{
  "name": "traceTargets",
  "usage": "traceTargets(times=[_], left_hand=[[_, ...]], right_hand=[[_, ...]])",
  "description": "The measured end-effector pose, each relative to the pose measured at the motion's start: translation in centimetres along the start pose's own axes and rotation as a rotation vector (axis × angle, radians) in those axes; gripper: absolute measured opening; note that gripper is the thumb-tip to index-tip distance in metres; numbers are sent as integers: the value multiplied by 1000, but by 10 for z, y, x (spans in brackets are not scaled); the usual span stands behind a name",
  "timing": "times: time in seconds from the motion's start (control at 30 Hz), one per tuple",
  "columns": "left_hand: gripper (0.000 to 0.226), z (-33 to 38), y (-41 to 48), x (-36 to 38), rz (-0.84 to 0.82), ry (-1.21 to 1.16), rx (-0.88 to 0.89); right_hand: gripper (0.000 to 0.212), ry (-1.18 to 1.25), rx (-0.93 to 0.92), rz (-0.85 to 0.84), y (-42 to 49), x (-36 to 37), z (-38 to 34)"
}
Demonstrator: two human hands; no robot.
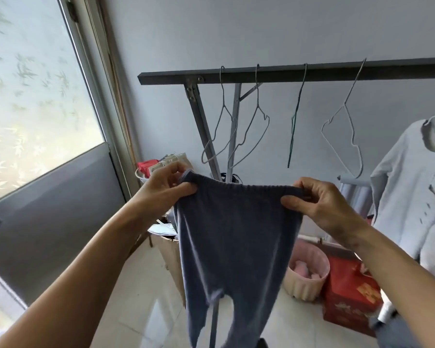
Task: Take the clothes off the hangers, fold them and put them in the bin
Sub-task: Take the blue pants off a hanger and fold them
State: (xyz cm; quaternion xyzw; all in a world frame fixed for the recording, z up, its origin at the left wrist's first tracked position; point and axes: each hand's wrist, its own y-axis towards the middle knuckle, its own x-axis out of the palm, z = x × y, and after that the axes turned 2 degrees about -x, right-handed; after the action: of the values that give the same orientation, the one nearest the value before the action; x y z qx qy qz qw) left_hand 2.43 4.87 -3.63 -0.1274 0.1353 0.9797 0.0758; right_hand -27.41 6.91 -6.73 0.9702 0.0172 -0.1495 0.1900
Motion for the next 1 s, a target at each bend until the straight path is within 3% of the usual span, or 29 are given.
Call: traceTargets(times=[0.23, 0.4, 0.6, 0.7, 0.83, 0.9, 1.0], left_hand=[[38, 4, -10, -11, -126, 250, -73], [23, 4, -13, -14, -170, 370, -75], [15, -2, -21, -10, -74, -12, -76], [20, 2, -21, -3, -63, -135, -52], [27, 13, -17, 6, -230, -72, 56], [31, 18, -12, 14, -332, 59, 134], [30, 23, -6, 25, -420, 115, 200]], right_hand=[[17, 121, -66, -33, 3, 12, -20], [17, 96, -92, -84, 8, 16, -30], [24, 197, -55, -85, 11, 13, -32], [20, 234, 3, -201, 12, 11, -31], [28, 161, 26, -353, 10, 19, -36], [14, -6, -42, -351, 13, 31, -39], [48, -89, -113, -446, 18, 50, -48]])
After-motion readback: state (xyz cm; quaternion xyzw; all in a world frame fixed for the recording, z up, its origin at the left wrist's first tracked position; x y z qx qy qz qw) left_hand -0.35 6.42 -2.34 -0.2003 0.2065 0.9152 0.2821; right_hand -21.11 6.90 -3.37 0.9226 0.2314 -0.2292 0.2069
